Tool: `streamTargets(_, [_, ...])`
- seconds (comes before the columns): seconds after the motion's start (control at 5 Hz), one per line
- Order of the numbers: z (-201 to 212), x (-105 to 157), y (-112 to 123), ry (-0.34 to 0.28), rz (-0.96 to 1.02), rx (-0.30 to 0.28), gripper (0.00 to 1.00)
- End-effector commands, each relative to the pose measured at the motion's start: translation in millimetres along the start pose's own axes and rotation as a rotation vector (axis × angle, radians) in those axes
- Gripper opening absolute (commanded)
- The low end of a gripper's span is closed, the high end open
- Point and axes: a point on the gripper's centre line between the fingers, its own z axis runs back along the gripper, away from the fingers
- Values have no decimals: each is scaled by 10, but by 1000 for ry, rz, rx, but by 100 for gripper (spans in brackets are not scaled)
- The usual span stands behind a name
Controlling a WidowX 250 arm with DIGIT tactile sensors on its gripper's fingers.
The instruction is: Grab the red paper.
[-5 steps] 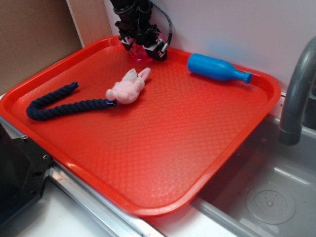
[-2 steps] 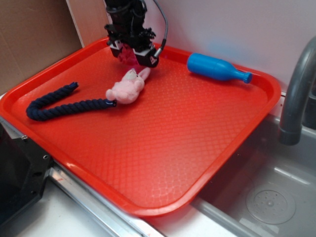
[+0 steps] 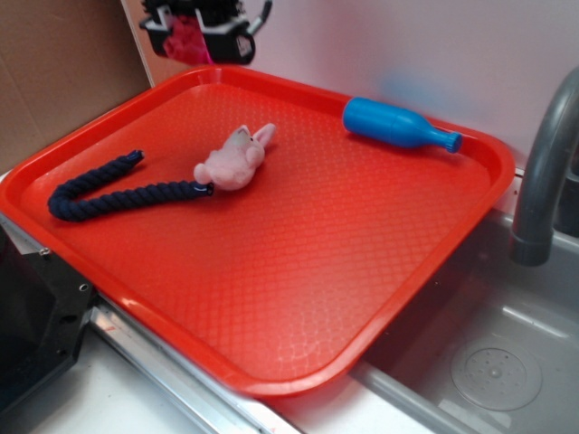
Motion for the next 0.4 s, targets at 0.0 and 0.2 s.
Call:
streamTargets(0.0, [466, -97, -375, 10, -49, -7, 0])
streamTargets(0.2, [256, -73, -432, 37, -50, 31, 0])
